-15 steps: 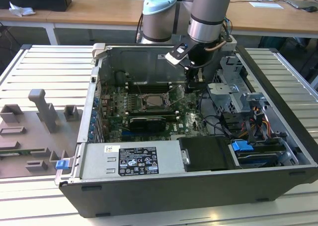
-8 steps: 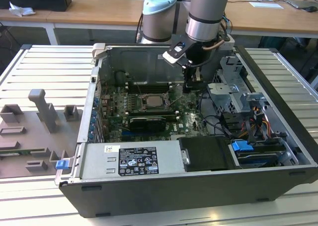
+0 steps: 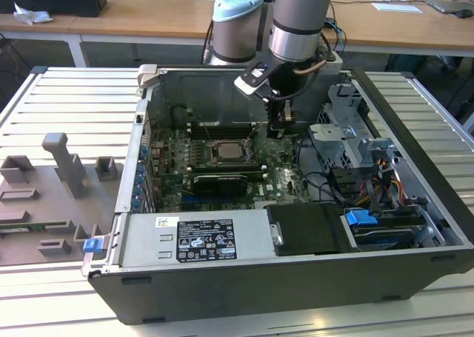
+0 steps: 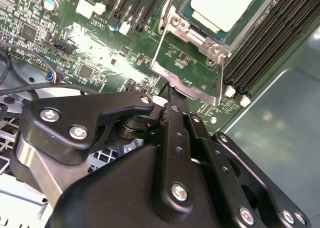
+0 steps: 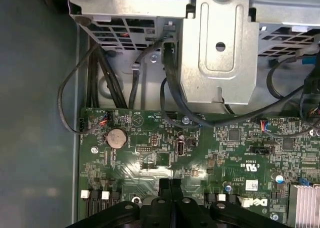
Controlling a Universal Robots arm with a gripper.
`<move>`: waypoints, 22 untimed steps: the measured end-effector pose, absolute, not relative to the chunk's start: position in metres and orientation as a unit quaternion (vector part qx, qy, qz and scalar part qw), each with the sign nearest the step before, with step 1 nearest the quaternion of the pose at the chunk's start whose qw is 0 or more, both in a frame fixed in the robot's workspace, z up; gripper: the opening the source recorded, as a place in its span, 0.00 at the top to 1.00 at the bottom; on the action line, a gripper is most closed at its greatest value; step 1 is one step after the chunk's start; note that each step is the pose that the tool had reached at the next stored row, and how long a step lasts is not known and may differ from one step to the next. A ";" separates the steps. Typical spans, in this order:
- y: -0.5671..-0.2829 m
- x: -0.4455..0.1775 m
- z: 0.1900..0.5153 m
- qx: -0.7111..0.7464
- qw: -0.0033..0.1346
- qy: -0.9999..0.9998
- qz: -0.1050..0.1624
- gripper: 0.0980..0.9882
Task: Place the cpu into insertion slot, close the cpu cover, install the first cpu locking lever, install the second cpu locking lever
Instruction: 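Close the cpu cover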
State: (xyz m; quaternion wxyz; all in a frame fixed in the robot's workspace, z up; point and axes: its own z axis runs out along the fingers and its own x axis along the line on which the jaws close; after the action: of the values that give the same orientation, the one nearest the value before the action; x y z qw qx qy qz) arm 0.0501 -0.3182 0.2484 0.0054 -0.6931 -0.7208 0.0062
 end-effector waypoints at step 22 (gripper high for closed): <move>-0.318 0.015 0.248 -0.693 0.005 -0.721 0.006 0.99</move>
State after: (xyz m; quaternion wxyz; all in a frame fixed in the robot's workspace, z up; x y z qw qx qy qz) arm 0.0147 -0.3182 0.2484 0.0054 -0.6931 -0.7208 0.0062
